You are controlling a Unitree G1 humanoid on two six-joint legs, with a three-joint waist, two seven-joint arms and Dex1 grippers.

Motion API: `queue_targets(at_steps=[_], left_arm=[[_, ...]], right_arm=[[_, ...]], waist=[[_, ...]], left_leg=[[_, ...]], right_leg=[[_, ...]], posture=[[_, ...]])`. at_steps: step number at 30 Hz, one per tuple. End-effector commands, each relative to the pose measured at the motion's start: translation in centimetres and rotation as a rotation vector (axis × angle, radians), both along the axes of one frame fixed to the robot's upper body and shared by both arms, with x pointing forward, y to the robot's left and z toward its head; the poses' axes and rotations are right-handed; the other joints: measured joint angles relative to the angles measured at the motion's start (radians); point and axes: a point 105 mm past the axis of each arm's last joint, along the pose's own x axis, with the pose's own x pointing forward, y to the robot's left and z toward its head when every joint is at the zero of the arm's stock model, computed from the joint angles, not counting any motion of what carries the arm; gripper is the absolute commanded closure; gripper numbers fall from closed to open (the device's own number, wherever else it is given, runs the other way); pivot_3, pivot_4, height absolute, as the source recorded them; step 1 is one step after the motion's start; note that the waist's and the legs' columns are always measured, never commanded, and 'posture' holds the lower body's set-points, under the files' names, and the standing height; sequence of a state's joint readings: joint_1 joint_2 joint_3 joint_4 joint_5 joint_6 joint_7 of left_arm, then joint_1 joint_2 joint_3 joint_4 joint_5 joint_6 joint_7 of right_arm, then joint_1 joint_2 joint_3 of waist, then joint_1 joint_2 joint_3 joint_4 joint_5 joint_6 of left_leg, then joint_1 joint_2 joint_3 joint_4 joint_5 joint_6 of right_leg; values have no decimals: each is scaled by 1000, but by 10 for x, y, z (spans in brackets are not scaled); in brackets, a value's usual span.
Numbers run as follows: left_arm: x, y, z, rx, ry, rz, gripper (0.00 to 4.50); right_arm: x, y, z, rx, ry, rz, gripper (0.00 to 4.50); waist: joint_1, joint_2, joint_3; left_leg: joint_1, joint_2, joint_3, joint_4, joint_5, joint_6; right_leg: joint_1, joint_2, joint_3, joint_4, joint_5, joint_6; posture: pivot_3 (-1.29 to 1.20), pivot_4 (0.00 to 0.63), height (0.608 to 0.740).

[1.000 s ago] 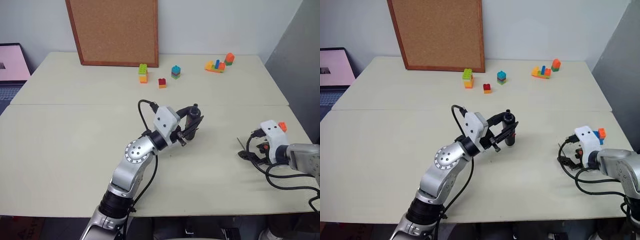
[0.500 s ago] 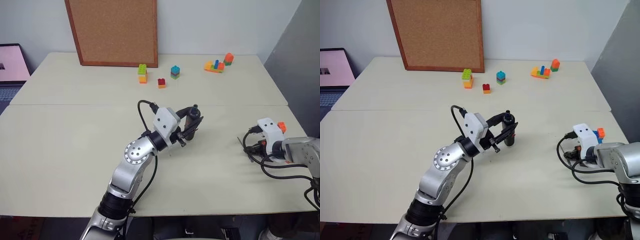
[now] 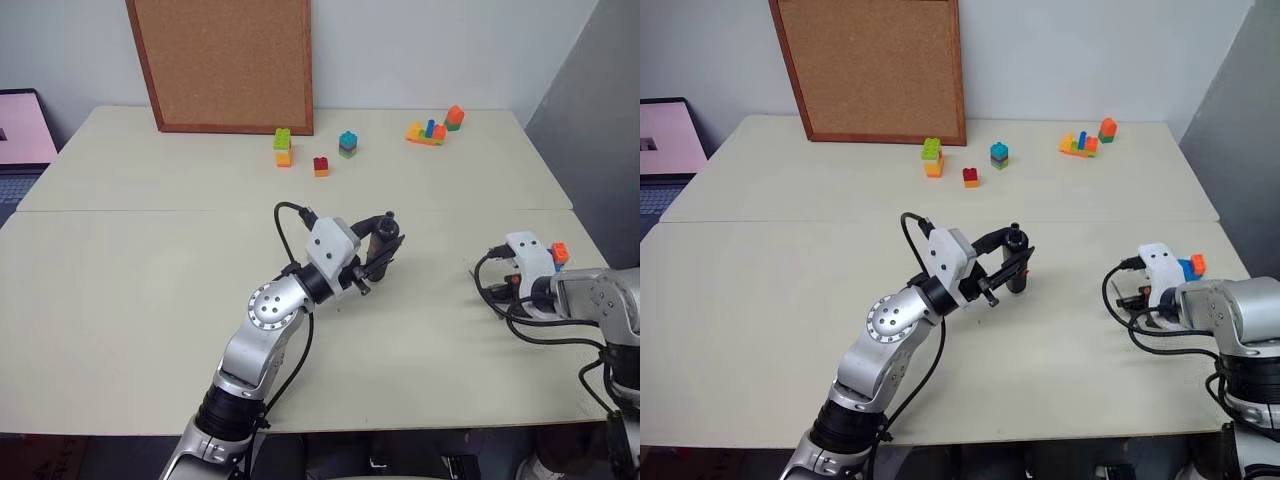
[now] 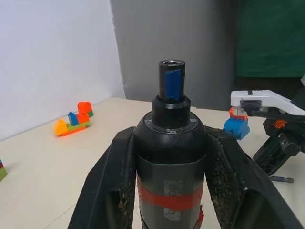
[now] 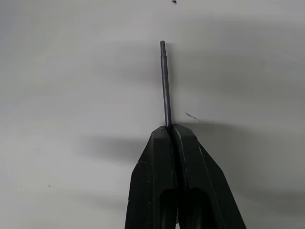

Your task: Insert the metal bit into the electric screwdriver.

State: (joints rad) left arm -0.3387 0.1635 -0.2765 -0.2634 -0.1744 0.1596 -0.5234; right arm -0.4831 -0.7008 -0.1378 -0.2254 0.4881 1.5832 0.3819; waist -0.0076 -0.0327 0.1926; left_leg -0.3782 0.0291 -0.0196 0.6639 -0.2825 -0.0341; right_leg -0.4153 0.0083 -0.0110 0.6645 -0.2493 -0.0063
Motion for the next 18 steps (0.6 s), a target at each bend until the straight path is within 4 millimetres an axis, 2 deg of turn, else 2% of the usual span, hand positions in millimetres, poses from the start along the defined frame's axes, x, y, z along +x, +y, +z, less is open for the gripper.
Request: queue_targets(at_steps=[1, 6, 11, 18], left_arm=[[-3, 4, 23, -27, -90, -23, 2847], [3, 6, 36, -30, -86, -49, 2847], [15, 13, 54, -93, 20, -60, 2847], [20, 21, 50, -69, 165, -96, 2849]], right_arm=[[6, 11, 29, 41, -155, 18, 4500], [8, 36, 66, 110, -456, 61, 4500], [-2, 63, 98, 239, -732, 144, 4500], [-8, 72, 120, 334, -919, 165, 4500]], waist=[[1, 0, 0], [6, 2, -1], [6, 2, -1], [3, 2, -1]], left_leg=[[0, 0, 0, 0, 0, 0], [-3, 0, 0, 1, 0, 0], [-4, -1, -1, 0, 0, 0], [-3, -1, -1, 1, 0, 0]], right_leg=[[0, 0, 0, 0, 0, 0], [-6, 0, 0, 0, 0, 0], [-6, -1, 0, 0, 0, 0], [-6, -1, 0, 1, 0, 0]], posture=[[0, 150, 740], [0, 150, 740], [0, 150, 740], [0, 150, 740]])
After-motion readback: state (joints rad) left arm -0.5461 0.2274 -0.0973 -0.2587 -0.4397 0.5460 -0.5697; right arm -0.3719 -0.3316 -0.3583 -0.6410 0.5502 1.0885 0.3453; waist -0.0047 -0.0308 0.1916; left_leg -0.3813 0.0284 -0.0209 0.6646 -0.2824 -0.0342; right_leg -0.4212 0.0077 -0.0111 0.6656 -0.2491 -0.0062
